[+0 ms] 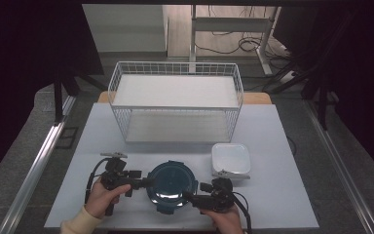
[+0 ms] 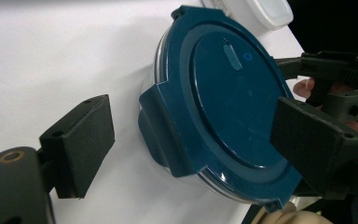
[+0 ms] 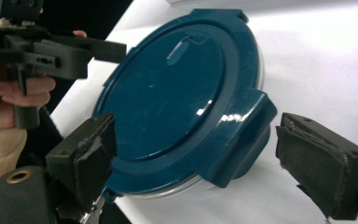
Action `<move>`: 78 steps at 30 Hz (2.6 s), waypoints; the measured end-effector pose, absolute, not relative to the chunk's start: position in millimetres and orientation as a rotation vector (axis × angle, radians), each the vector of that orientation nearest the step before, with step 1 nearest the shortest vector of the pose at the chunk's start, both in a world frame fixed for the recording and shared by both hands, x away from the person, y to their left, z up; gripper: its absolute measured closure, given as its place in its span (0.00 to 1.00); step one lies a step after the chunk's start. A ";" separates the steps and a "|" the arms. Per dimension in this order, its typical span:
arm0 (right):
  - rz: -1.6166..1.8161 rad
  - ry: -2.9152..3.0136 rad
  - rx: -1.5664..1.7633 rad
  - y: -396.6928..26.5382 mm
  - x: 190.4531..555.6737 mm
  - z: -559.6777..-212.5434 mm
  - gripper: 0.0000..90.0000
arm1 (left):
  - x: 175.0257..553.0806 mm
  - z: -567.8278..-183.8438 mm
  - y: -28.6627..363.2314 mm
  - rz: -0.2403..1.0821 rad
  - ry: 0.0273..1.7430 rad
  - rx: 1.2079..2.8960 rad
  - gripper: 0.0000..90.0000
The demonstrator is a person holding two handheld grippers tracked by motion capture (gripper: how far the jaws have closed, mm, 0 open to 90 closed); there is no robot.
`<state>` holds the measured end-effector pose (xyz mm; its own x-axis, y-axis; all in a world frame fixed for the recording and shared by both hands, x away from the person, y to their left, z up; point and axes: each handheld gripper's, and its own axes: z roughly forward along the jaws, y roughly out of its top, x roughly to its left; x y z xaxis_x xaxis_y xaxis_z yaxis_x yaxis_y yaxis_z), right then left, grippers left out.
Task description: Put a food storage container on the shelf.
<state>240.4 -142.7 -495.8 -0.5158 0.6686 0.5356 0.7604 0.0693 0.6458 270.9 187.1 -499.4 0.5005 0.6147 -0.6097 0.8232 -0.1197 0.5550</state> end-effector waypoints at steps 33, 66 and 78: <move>-1.361 -1.985 -1.598 -138.6 256.8 -515.9 0.34 | 275.5 -522.3 171.5 -0.479 1.284 1.750 0.29; -1.415 -2.011 -1.581 -138.8 247.7 -503.1 0.43 | 243.4 -506.4 175.4 -0.360 1.332 1.673 0.41; -1.430 -2.045 -1.559 -139.0 251.5 -497.7 0.43 | 242.9 -501.7 173.7 -0.331 1.325 1.674 0.42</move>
